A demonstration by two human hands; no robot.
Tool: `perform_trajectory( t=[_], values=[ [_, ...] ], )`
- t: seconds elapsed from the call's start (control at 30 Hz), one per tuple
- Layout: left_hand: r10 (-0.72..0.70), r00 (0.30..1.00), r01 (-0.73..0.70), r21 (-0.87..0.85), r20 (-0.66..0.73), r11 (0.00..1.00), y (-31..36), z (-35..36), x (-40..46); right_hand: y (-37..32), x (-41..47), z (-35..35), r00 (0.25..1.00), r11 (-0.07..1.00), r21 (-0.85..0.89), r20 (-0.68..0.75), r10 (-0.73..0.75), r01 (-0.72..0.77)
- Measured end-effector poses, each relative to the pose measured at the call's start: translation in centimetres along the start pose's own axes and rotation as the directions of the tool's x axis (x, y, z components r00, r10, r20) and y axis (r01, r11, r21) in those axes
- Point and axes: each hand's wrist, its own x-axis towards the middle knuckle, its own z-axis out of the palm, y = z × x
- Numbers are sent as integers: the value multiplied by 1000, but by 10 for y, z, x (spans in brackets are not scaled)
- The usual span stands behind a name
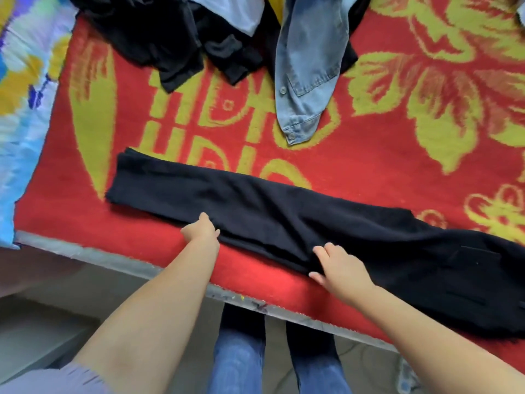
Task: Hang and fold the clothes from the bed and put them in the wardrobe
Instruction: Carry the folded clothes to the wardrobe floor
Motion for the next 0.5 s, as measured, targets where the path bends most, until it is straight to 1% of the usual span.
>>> perform_trajectory(
  t=[0.03,0.07,0.1,0.13,0.2,0.23,0.3,0.37,0.43,0.5],
  values=[
    [-20,999,20,-13,30,1000,1,-1,3,-6,1,9,996,998,-54,73,45,-41],
    [-27,999,27,0,41,1000,4,-4,8,-9,5,14,993,993,-76,73,92,-87],
    [-16,999,16,1,39,1000,7,-6,12,-13,13,14,991,988,-88,41,129,-125],
    [27,999,-27,12,22,1000,10,-8,20,-16,20,13,990,984,-105,11,143,-141],
    [134,991,-134,11,5,991,17,-11,31,-19,33,8,993,987,-114,24,112,-109],
    [159,987,-158,-20,4,987,19,-12,32,-17,35,6,996,995,-70,46,71,-67],
    [158,987,-157,-111,-4,981,17,-18,32,-10,27,3,992,998,51,126,-33,27],
    [105,994,-95,-195,39,976,13,-29,34,0,17,4,975,988,126,190,-115,91],
    [7,983,56,-341,181,938,20,-41,43,4,12,3,957,988,99,251,-143,121],
    [-75,948,210,-431,309,877,37,-48,58,3,14,-1,950,992,87,290,-118,97]
  ],
)
